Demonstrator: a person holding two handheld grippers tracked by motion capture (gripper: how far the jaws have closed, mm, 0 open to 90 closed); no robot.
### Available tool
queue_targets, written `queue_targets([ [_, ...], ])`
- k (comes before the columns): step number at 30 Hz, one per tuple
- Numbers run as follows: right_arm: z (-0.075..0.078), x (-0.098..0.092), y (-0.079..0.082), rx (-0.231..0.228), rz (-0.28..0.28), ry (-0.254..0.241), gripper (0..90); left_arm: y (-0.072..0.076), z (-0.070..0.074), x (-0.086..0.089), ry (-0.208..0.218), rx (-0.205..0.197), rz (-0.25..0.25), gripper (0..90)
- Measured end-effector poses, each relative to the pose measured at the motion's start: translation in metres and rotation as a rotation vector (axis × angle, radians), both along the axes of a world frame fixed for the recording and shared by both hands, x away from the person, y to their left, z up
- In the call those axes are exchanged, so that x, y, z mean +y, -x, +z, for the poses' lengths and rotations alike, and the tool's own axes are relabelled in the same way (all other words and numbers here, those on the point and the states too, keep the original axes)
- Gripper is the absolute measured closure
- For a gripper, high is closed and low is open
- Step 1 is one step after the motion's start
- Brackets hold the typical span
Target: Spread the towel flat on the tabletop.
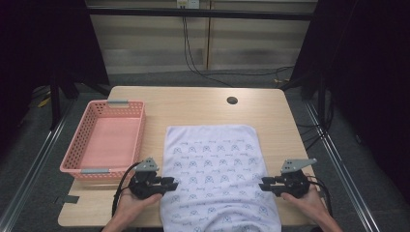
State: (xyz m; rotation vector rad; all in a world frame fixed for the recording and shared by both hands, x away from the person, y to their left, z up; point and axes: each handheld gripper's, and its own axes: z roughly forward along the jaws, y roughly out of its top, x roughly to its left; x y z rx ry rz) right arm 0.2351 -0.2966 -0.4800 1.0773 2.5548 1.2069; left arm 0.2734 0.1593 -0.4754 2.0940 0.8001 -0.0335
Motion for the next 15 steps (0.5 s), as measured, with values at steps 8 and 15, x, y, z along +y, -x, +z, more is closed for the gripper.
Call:
queue_targets([
  [8, -0.014, 0.008, -0.054, -0.010, -0.085, 0.066, 59.8, -0.040, -0.015, -0.017, -0.083, -0.023, 0.048, 63.8],
  [15, -0.019, 0.010, -0.062, -0.049, -0.090, 0.135, 79.4, -0.043, -0.024, -0.017, -0.106, -0.029, 0.051, 62.3],
])
